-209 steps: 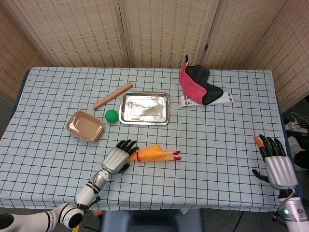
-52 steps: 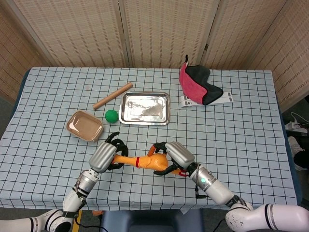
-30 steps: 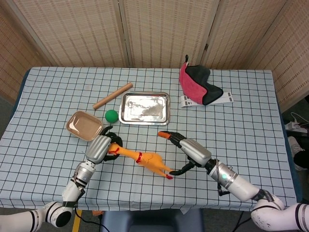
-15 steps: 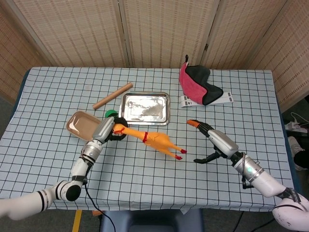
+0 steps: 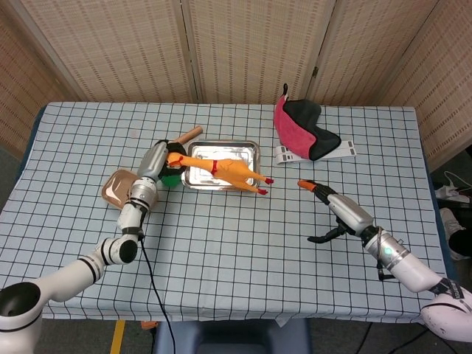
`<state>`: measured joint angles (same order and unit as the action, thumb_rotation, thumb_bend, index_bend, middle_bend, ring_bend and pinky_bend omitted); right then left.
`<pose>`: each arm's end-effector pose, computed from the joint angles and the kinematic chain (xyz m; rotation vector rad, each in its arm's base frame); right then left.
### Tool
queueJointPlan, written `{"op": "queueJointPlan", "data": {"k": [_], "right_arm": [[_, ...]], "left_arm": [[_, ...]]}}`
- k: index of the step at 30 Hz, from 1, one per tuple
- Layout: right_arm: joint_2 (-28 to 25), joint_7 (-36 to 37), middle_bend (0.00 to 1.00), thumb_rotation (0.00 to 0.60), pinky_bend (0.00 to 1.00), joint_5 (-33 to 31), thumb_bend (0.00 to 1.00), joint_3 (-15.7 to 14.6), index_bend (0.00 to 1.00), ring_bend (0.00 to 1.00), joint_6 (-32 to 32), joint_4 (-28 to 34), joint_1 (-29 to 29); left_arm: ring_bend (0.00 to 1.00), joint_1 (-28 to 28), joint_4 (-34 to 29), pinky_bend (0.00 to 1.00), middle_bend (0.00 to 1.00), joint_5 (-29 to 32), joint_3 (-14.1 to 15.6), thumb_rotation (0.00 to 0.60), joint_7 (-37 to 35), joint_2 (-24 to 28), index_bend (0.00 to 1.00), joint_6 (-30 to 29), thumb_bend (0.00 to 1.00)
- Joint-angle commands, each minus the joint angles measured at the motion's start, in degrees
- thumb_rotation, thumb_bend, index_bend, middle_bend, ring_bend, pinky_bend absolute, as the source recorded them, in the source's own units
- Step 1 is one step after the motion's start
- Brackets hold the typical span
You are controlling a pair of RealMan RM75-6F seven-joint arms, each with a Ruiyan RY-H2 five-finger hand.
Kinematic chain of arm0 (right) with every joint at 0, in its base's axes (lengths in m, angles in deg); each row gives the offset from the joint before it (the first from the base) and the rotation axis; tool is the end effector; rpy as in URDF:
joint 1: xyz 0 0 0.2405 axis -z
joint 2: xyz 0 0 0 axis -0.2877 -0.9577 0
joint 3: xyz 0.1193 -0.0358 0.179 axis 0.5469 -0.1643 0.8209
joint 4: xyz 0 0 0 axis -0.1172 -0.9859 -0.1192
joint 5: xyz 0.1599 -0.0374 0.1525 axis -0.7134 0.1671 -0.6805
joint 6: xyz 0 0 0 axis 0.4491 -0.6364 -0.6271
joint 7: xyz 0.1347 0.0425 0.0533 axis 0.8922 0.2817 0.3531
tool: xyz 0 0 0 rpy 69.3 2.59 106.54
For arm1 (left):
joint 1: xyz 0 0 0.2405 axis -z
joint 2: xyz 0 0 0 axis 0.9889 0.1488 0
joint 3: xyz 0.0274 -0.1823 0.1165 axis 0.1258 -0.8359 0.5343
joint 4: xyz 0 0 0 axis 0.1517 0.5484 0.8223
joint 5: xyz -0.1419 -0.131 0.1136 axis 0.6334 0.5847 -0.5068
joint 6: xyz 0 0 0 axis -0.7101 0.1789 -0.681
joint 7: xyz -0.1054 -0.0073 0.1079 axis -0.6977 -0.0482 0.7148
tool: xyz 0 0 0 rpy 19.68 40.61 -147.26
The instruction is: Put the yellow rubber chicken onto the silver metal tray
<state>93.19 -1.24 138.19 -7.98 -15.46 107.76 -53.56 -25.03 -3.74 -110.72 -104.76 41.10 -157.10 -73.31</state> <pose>-0.1792 -0.3054 0.0749 1.7688 -1.6080 1.1523 -0.0959 0.4667 0.0002 -1.3712 -1.4299 -1.2934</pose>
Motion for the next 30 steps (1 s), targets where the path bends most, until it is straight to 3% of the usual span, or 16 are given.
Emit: {"op": "queueJointPlan", "data": {"k": [1, 5, 8, 12, 13, 16, 18, 23, 27, 30], "right_arm": [[0.71, -0.13, 0.00, 0.600, 0.00, 0.13, 0.04, -0.25, 0.00, 0.00, 0.30, -0.90, -0.36], [1.07, -0.11, 0.00, 0.600, 0.00, 0.12, 0.04, -0.35, 0.00, 0.00, 0.57, -1.38, -0.57], [1.85, 0.63, 0.00, 0.600, 0.00, 0.13, 0.04, -0.76, 0.00, 0.00, 1.48, -2.37, -1.07], [2.08, 1.60, 0.00, 0.600, 0.00, 0.68, 0.04, -1.08, 0.00, 0.00, 1.10, -2.92, -1.18], [2.05, 1.86, 0.00, 0.600, 0.00, 0.85, 0.04, -1.22, 0.00, 0.00, 1.06, -2.91, -1.20], [1.64, 2.54, 0.00, 0.600, 0.00, 1.56, 0.04, -1.80, 0.00, 0.00, 1.01, -2.58, -1.28], [1.24, 2.63, 0.00, 0.600, 0.00, 1.95, 0.04, -2.07, 0.00, 0.00, 0.50, -2.22, -1.12], [0.03, 2.74, 0.00, 0.600, 0.00, 2.42, 0.04, -2.45, 0.00, 0.00, -0.89, -1.20, -0.61], [-0.52, 2.92, 0.00, 0.600, 0.00, 2.65, 0.04, -2.95, 0.00, 0.00, -1.76, -0.60, -0.09], [-0.82, 3.21, 0.00, 0.600, 0.00, 3.10, 0.04, -3.21, 0.00, 0.00, -2.59, -0.34, 0.21]], "left_arm": [[0.35, 5.67, 14.00, 0.10, 0.60, -0.61, -0.40, 0.600, -4.47, -6.96, 0.84, 4.99, 0.73], [0.34, 6.67, 17.87, 0.10, 0.60, -1.18, -0.22, 0.600, -5.77, -8.77, 0.84, 5.64, 0.73], [0.31, 8.82, 26.68, 0.09, 0.55, -3.03, 0.90, 0.600, -8.17, -12.94, 0.78, 7.09, 0.70], [0.16, 9.67, 32.69, 0.05, 0.31, -7.46, 4.04, 0.600, -12.87, -15.17, 0.40, 8.70, 0.59], [0.11, 9.72, 33.57, 0.04, 0.23, -8.43, 4.74, 0.600, -13.70, -15.49, 0.26, 8.50, 0.57], [0.02, 9.85, 36.45, 0.01, 0.07, -11.17, 6.98, 0.600, -14.59, -16.63, 0.03, 7.43, 0.55], [0.00, 9.82, 38.23, 0.00, 0.01, -12.93, 8.62, 0.600, -13.82, -17.30, 0.00, 6.63, 0.53], [0.00, 9.84, 40.60, 0.00, 0.00, -14.41, 10.10, 0.600, -11.15, -18.35, 0.00, 5.60, 0.48], [0.00, 10.77, 40.22, 0.00, 0.00, -14.05, 9.85, 0.600, -9.33, -18.10, 0.00, 7.86, 0.47], [0.00, 11.33, 41.15, 0.00, 0.00, -15.92, 12.11, 0.600, -3.51, -17.33, 0.00, 10.56, 0.47]]}}
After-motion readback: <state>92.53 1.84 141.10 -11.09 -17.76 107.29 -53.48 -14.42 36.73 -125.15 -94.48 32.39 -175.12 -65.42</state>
